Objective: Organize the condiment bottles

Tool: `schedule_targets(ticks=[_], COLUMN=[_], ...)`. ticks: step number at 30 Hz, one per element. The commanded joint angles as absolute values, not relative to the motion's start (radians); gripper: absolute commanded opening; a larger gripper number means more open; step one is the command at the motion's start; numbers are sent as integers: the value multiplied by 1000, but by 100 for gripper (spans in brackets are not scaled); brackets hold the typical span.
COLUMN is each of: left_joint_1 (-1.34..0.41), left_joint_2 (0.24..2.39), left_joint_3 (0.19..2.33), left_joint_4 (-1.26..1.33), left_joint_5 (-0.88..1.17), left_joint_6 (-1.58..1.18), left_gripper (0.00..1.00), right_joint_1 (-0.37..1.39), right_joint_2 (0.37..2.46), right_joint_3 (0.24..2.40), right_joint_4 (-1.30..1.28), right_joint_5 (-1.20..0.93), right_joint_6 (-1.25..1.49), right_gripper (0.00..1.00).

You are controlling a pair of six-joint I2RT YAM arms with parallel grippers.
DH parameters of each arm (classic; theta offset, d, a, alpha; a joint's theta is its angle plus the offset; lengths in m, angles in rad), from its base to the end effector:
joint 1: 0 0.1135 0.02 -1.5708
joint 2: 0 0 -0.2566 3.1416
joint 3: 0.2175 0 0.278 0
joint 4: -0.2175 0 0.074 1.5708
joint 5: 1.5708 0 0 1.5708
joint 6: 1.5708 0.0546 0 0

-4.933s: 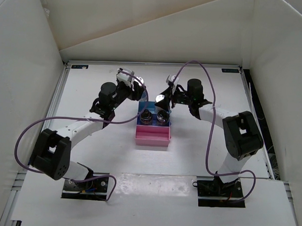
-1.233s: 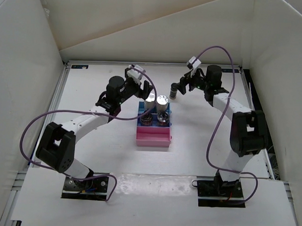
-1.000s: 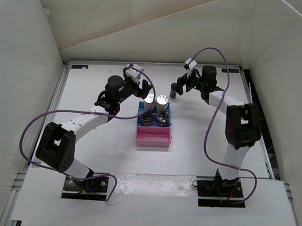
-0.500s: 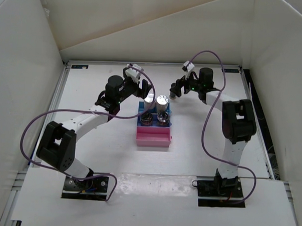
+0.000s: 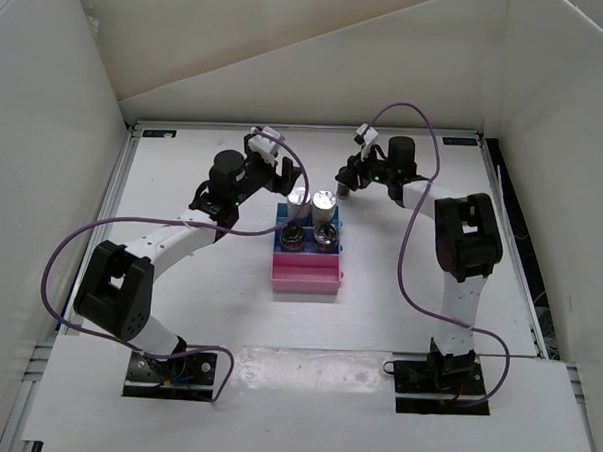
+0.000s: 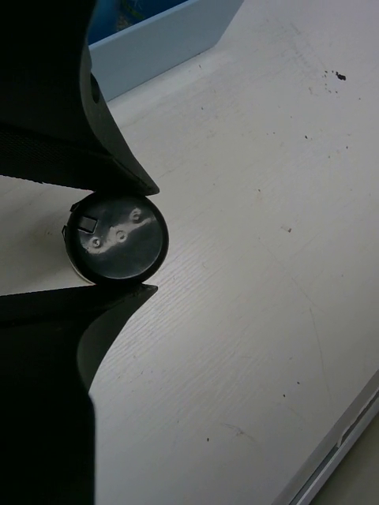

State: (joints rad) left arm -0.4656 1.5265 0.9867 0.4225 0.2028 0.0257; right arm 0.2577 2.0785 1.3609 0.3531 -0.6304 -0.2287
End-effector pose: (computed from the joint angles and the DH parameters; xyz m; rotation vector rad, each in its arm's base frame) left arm 0.3515 -0.1889 0.2669 0.5638 1.6150 -0.4997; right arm 0.4744 0.1583 0.1623 -0.8555 1.7090 0.6266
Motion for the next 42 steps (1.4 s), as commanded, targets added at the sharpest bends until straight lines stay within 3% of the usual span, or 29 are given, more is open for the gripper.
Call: schedule_targets(ticks=[1,9,20,28,33,42], left_joint_1=[-460,-463,-482,-486,-483,-480], left_joint_2=[1514,1470,1332,1233,1186,1151], left_joint_3=[983,983,953,913,864,816], left_joint_4=[443,414,350,314,308,313], left_joint_5=[213,224,189,176,158,126], left_joint_6=[17,17,51,40,35,23], left_gripper=[85,85,85,85,85,85], right_joint_1=[268,281,301,463,705,926], right_joint_2=[2054,1809,1320,1002,856,828], right_joint_3=[1341,1146,1019,884,801,724], right_joint_4=[411,433,201,31,-70,-74], right_joint_5=[-623,-511,-420,-283,-134,-17], right_joint_6=[-232,-294,-351,-322,-337,-327], right_gripper=[0,0,0,0,0,0])
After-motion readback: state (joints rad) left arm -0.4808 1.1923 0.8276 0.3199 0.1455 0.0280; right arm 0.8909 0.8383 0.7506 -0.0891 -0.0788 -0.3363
